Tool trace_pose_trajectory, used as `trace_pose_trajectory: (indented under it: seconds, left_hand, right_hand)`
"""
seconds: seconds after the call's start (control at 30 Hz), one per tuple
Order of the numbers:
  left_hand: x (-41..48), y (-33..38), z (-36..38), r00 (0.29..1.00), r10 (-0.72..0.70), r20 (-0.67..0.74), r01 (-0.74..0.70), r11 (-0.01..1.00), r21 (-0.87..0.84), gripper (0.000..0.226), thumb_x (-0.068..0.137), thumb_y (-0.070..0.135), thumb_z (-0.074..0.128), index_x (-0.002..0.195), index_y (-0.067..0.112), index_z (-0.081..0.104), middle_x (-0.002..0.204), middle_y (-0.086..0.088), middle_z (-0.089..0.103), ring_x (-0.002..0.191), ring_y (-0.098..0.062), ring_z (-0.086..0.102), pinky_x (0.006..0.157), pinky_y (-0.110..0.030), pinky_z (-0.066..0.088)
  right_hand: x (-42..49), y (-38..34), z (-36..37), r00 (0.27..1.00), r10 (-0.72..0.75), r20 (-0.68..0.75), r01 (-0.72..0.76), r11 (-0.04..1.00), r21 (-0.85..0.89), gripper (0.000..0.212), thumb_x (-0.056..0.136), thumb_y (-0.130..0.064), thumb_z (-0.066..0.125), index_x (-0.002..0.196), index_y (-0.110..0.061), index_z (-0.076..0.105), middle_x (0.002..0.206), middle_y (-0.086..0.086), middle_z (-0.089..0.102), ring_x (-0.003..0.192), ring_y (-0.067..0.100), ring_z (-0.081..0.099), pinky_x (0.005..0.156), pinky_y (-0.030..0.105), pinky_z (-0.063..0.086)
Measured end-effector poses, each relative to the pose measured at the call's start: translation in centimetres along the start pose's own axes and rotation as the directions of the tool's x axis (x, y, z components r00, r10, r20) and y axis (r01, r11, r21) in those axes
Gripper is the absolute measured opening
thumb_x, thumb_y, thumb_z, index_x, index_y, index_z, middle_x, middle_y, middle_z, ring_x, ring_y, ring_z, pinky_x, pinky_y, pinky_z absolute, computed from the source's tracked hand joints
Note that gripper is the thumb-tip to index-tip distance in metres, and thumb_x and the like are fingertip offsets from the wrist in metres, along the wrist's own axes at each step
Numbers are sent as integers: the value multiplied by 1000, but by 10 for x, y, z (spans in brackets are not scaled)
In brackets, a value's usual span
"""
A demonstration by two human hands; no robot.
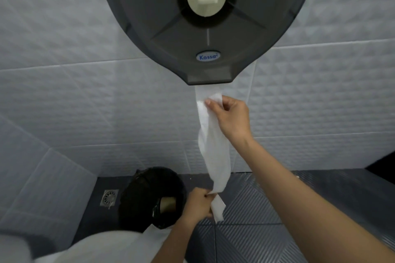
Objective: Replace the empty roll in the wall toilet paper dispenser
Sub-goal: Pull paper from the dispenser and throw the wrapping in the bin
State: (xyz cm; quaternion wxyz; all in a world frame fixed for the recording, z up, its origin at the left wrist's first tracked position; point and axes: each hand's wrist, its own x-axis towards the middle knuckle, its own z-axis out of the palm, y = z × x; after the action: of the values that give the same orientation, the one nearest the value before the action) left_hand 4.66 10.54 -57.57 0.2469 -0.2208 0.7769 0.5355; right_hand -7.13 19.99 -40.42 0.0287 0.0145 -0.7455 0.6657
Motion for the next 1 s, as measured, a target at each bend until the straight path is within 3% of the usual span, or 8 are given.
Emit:
trace_pose_trajectory:
  seconds: [0.23, 0.37, 0.47, 0.53, 0.77, 0.83, 0.9, 1.0]
  left_hand:
    - [-4, 17, -5, 996, -64, -67, 43, 958, -284, 24, 98, 19, 48, 93, 11, 70, 74, -8, 69, 49, -10, 65, 46, -20, 51]
    - [1, 23, -7, 984, -124, -127, 53, 888, -457, 24, 97, 15, 49, 94, 6, 71, 64, -6, 64, 39, -4, 52, 39, -17, 41]
    - [1, 29, -10, 984, -125, -124, 18, 773, -635, 21, 96, 5, 48, 102, 2, 68, 82, -12, 70, 60, -11, 65, 48, -16, 51]
    - [2, 32, -14, 985, -81, -151, -49, 713, -699, 23, 95, 0, 48, 107, 2, 67, 99, -14, 72, 86, -20, 71, 61, -19, 57]
    - [2, 25, -23, 981, 92, -168, -152, 910, -386, 41, 87, -3, 51, 102, 33, 65, 106, 5, 70, 109, -16, 62, 103, -38, 46]
    - [1, 23, -26, 990, 123, -68, -137, 958, -254, 52, 85, 3, 50, 128, 32, 50, 125, 5, 62, 117, -16, 57, 109, -39, 41]
    - [-5, 22, -29, 993, 114, 4, -114, 991, -68, 74, 87, 10, 52, 150, 31, 18, 147, 4, 41, 128, -19, 48, 110, -36, 38]
    - [-21, 19, -33, 989, 145, 8, -145, 974, 174, 86, 93, 17, 52, 150, 31, -10, 161, 0, 8, 143, -24, 28, 116, -38, 29]
  right_hand:
    - [-12, 49, -17, 986, 146, -82, -150, 988, -43, 12, 84, -19, 69, 91, -15, 77, 65, -20, 67, 54, -11, 58, 58, 6, 42]
    - [-18, 76, -19, 966, 246, -84, -255, 959, -124, 12, 84, -18, 69, 90, -13, 77, 75, -5, 71, 63, 5, 63, 64, 17, 50]
    - [-23, 93, -22, 947, 314, -66, -321, 928, -190, 17, 88, -14, 64, 75, -13, 75, 55, 1, 65, 45, 7, 58, 62, 29, 55]
    - [-25, 102, -24, 938, 339, -70, -346, 920, -187, 21, 89, -10, 61, 72, -11, 73, 52, -2, 65, 53, 13, 65, 72, 36, 59]
    - [-39, 106, -23, 950, 313, -11, -307, 921, -241, 18, 92, -16, 55, 77, -17, 66, 68, -1, 69, 81, 28, 70, 80, 47, 56]
    - [-43, 105, -21, 948, 317, 22, -303, 924, -232, 11, 92, -19, 57, 95, -13, 66, 84, 4, 70, 88, 27, 69, 82, 46, 56]
    - [-48, 104, -20, 942, 335, 19, -323, 921, -218, 28, 90, -22, 61, 117, -14, 59, 108, 2, 65, 92, 24, 68, 85, 44, 55]
    - [-64, 98, -20, 940, 334, -75, -342, 919, -194, 44, 89, -23, 62, 131, -20, 50, 118, -4, 51, 88, 18, 64, 85, 36, 53]
